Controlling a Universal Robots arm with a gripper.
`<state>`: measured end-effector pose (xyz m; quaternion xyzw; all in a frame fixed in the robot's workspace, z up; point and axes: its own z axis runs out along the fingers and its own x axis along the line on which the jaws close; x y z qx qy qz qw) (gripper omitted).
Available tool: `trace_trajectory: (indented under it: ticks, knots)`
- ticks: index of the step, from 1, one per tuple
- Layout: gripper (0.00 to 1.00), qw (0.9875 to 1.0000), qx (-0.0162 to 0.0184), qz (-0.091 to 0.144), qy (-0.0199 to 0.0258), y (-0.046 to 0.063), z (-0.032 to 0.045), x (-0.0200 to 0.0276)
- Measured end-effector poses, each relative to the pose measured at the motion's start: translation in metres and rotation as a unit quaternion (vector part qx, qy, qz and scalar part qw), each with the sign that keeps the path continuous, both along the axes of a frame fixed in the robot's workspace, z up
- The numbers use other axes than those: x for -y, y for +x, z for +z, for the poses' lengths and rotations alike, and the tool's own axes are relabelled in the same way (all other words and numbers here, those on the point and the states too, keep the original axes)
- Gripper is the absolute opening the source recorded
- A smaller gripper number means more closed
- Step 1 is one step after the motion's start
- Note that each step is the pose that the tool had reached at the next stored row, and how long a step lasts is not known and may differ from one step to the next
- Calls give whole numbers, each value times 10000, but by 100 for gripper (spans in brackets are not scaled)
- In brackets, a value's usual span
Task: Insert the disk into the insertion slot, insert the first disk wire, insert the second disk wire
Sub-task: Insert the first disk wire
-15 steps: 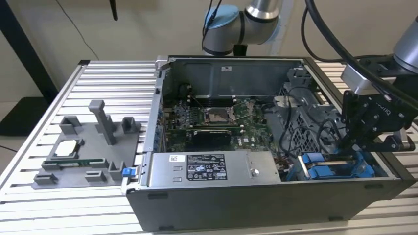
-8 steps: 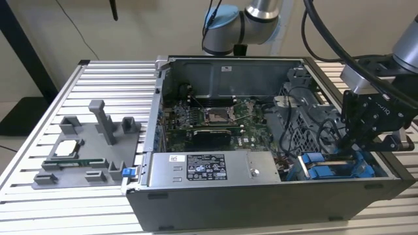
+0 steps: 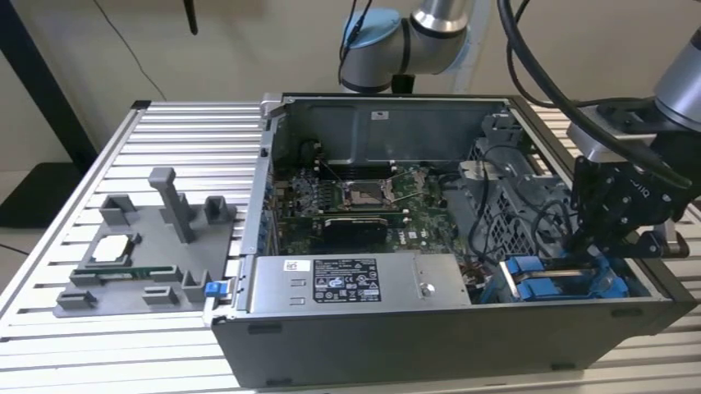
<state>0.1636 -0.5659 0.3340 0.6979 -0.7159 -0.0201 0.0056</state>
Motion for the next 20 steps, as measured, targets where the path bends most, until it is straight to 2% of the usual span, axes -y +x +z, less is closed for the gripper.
trace_trajectory:
  ticks: [2, 3, 6, 17, 20]
  knots:
    - [0, 10000, 0, -27, 9, 0, -29, 0]
    - [100, 10000, -1, -29, 13, 0, -36, 0]
    - [100, 10000, 0, -32, 12, 1, -13, 0]
    - [100, 10000, -1, -48, 9, 1, 337, 0]
    - [100, 10000, -1, -48, 10, 1, 352, 0]
